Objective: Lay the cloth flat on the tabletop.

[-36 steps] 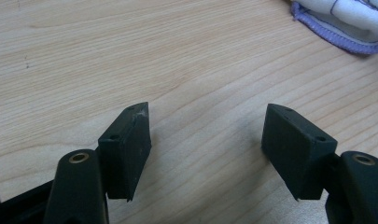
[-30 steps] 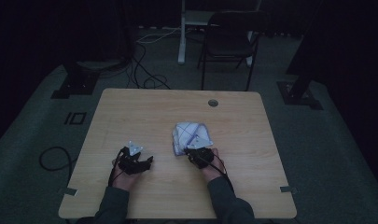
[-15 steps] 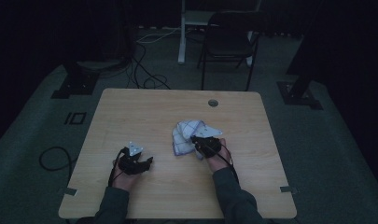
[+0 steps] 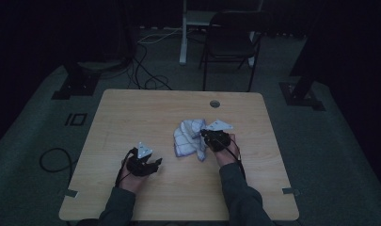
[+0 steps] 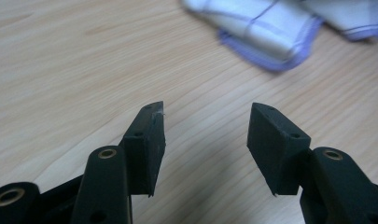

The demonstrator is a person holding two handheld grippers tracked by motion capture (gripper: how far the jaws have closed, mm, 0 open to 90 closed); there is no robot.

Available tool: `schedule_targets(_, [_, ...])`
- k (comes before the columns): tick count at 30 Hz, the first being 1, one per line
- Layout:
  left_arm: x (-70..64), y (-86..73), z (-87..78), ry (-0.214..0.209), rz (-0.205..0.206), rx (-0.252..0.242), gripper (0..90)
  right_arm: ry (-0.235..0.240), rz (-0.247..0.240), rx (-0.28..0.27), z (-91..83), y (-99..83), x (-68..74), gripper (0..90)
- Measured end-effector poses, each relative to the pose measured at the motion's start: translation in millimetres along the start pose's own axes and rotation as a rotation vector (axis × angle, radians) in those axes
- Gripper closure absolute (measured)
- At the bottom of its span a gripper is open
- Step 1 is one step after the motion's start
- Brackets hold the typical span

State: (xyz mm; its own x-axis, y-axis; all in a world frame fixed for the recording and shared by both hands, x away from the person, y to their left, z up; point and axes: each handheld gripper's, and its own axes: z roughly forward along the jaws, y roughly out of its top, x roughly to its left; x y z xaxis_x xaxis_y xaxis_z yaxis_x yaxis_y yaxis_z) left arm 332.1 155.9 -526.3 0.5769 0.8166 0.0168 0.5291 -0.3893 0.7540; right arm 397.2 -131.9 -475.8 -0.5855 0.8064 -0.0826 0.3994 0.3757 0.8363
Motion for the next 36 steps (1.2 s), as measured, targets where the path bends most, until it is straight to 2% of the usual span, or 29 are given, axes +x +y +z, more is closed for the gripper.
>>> schedule_targets(6, [-18.0,13.6,10.3,-0.042,0.039,-0.012,47.4,-0.024,0.02,-0.003,-1.2,1.8,-9.1,88.3])
schedule_targets(9, [-27.9,21.8,15.4,-0.059,0.072,-0.018,48.2,-0.031,0.027,-0.003,-1.2,1.5,-12.9,88.4])
schedule_targets(12, [-36.7,28.6,19.8,-0.068,0.098,-0.034,51.7,-0.037,0.03,-0.001,-1.8,0.8,-15.5,88.4])
schedule_targets(15, [-46.4,36.8,26.7,-0.101,0.116,-0.032,52.2,-0.042,0.035,0.0,-2.7,0.1,-17.8,88.4])
schedule_targets(25, [-79.2,51.0,57.3,-0.154,0.193,0.002,50.2,-0.055,0.051,-0.003,-4.2,-1.4,-23.8,88.4])
schedule_targets(28, [-88.7,54.5,66.7,-0.155,0.208,0.014,49.0,-0.059,0.054,-0.003,-4.8,-1.3,-25.1,88.4])
schedule_targets(31, [-97.3,58.3,76.9,-0.132,0.219,0.017,48.0,-0.062,0.056,-0.006,-5.9,-1.2,-26.7,88.4])
schedule_targets(36, [-103.1,60.9,89.0,-0.106,0.207,0.038,47.6,-0.07,0.06,-0.006,-8.1,-1.9,-30.0,88.4])
